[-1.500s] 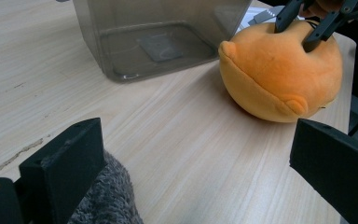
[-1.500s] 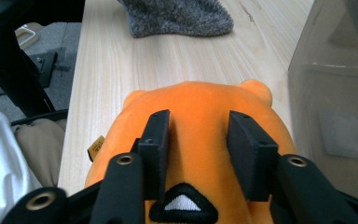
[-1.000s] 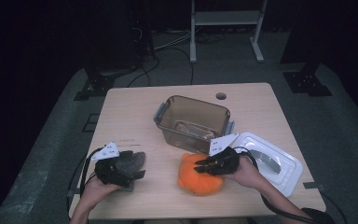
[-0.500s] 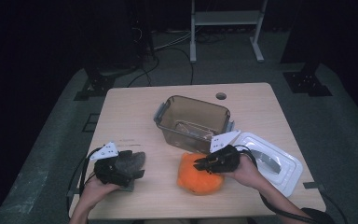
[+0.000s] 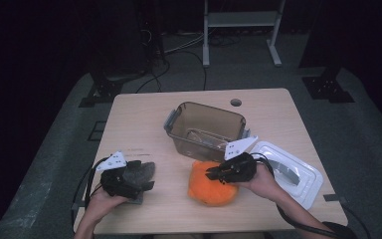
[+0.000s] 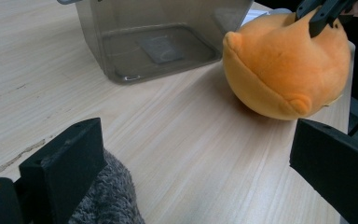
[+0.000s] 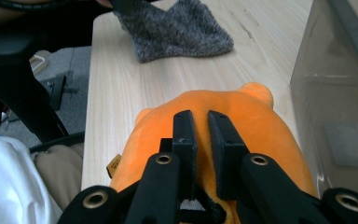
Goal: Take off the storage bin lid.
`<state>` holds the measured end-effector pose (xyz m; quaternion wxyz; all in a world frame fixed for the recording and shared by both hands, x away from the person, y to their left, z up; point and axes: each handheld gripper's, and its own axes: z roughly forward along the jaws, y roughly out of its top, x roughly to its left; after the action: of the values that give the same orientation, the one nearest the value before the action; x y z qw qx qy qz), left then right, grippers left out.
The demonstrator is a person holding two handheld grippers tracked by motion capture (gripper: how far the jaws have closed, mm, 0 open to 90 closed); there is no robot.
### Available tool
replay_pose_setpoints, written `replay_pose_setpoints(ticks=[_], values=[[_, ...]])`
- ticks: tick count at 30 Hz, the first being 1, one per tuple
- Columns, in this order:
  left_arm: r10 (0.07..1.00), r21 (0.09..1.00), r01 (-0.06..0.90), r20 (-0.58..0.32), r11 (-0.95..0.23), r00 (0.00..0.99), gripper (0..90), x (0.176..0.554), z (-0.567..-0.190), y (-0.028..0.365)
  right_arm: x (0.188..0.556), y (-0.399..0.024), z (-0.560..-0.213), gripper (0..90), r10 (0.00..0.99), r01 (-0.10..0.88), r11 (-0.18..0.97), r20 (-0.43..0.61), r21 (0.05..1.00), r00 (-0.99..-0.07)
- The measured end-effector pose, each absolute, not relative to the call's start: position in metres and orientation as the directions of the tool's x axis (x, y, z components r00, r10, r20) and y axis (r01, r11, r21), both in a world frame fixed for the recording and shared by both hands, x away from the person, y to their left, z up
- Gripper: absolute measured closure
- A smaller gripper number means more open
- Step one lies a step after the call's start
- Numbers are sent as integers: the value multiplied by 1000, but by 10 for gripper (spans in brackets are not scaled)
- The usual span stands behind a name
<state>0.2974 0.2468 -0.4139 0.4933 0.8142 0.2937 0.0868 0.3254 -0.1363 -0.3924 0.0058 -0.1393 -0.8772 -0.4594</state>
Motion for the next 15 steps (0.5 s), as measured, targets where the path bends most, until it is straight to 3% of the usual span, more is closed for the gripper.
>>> replay_pose_setpoints(ticks=[15], values=[[564, 853, 393, -147, -344, 813, 26, 297, -414, 247, 320, -131, -363, 810, 203, 240, 517, 154, 822, -967]])
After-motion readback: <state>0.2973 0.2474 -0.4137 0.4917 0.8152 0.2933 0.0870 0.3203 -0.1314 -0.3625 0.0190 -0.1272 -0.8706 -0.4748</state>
